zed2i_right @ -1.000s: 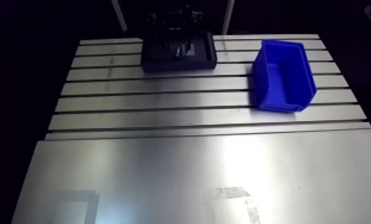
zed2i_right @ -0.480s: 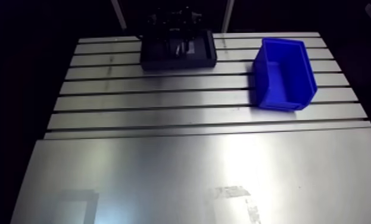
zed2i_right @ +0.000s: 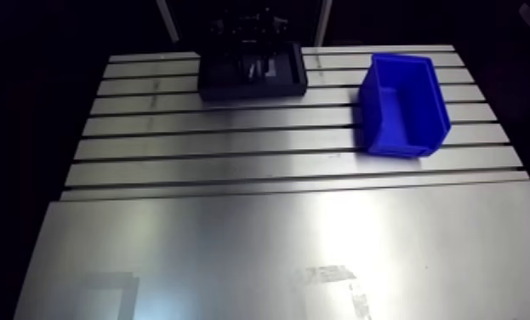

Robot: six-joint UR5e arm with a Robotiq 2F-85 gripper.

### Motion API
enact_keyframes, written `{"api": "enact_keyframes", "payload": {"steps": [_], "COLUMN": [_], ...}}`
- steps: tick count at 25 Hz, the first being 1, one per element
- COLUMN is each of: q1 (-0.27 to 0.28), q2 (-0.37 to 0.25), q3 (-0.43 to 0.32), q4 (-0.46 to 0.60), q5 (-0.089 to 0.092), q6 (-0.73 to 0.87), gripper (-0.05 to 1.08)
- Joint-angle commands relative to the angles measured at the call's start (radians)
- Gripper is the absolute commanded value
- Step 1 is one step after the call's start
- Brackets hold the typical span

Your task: Pick up the M10 bolt from the tray and put it into the blue bin.

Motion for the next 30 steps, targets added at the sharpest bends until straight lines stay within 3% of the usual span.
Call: {"api": "enact_keyframes", "payload": {"steps": [1, 30], "q1": [0.000, 0.000], "q2": [0.000, 0.001], "q3": [0.000, 0.000], "q4": [0.000, 0.000], "q5": [0.000, 0.000], "q6": [-0.001, -0.001], "gripper": [0.52, 0.72]}}
